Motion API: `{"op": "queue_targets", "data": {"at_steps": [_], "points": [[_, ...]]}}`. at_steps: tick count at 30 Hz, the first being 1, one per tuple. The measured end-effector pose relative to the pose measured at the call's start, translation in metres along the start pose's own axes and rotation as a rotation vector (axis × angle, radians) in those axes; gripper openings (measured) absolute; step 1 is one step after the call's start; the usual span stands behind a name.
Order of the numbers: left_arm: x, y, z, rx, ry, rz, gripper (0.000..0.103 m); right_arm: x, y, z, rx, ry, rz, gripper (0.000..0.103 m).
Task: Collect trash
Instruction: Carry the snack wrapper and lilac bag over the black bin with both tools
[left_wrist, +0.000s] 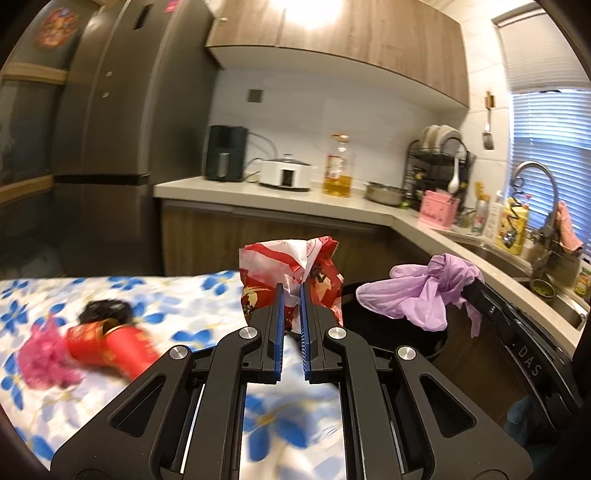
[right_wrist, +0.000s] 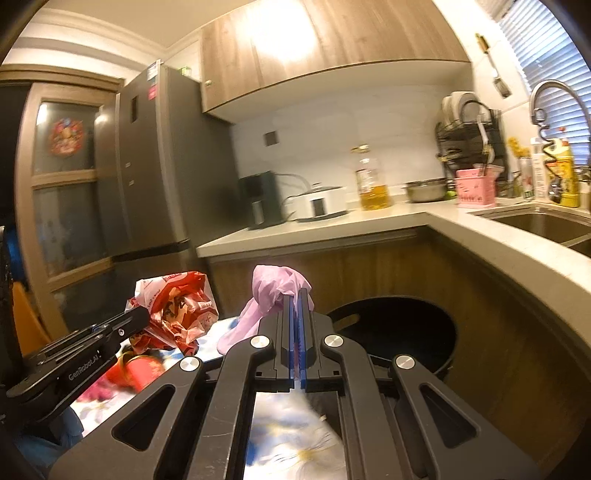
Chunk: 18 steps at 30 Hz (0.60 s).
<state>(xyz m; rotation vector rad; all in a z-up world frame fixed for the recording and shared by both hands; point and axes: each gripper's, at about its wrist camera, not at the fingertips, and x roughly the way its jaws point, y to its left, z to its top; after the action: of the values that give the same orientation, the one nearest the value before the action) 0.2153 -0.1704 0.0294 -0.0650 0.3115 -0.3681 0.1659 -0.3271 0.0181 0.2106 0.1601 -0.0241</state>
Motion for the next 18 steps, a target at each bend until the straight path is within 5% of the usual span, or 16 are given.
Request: {"op": "queue_targets", "data": {"at_steps": [18], "points": [[0.072,-0.074,0.009,0.064,0.021,-0.108,0.007,0.021,-0.07,0.018,0.057,-0.018,-0.138,0.002]]}}
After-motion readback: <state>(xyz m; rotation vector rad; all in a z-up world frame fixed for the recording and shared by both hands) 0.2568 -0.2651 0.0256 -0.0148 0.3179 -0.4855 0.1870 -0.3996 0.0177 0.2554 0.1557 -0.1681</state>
